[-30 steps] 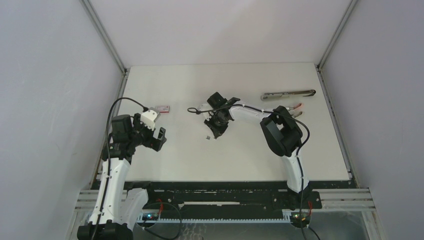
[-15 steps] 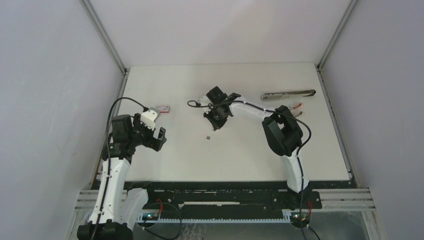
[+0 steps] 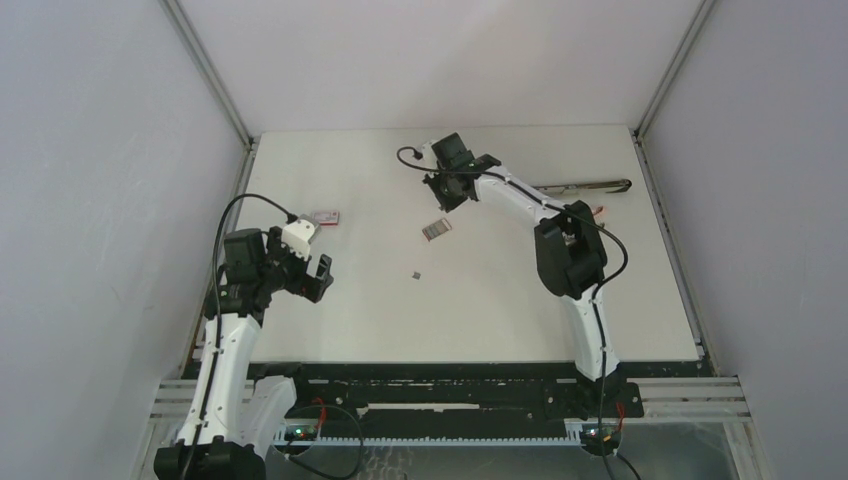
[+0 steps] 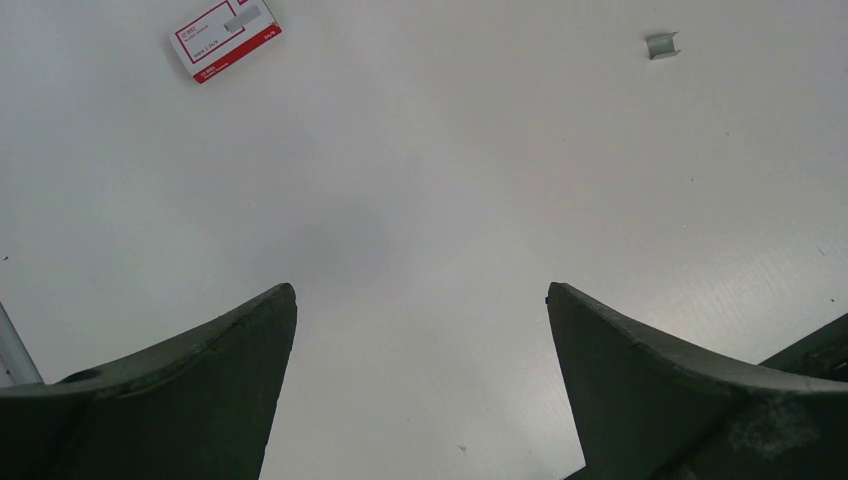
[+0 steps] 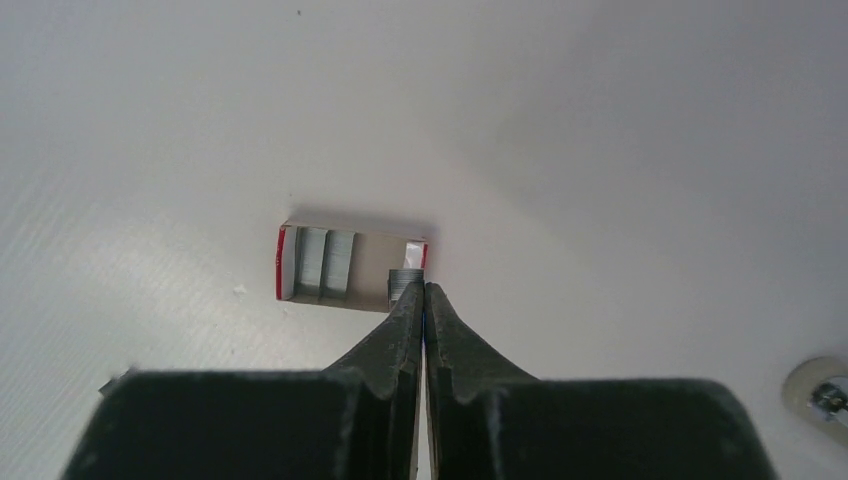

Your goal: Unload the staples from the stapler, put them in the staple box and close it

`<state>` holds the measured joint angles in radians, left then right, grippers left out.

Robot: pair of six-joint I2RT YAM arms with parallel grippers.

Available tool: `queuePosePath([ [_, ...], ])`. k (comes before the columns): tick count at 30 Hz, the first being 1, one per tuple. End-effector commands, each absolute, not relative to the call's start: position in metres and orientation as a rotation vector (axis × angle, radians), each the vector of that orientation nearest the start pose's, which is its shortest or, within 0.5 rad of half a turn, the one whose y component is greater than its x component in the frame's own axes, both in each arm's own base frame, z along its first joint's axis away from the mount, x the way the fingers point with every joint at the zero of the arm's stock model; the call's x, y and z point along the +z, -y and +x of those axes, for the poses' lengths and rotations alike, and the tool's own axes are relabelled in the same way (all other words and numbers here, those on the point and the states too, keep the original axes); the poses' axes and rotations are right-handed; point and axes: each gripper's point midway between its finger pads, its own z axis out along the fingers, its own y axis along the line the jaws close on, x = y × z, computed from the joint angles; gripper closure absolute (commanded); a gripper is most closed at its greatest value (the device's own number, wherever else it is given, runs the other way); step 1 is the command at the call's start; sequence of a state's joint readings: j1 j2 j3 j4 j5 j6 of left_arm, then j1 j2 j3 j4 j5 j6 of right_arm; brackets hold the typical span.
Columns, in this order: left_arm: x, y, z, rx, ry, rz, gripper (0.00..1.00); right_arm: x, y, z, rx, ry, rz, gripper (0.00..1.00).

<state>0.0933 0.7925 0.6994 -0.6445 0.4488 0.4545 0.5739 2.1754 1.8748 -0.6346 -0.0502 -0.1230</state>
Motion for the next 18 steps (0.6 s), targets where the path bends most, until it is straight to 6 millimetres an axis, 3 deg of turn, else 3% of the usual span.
queuePosePath([
  [1,0.147,0.037,0.244,-0.224,-2.131,0.61,0.0,0.078,-0.306,0.451,0.211,-2.376,-0.857,1.0],
  [7,0.148,0.037,0.244,-0.223,-2.128,0.613,0.0,0.059,-0.308,0.446,0.204,-2.41,-0.875,1.0],
  [18,0.148,0.037,0.244,-0.22,-2.124,0.613,0.0,0.05,-0.309,0.446,0.173,-2.42,-0.873,1.0],
])
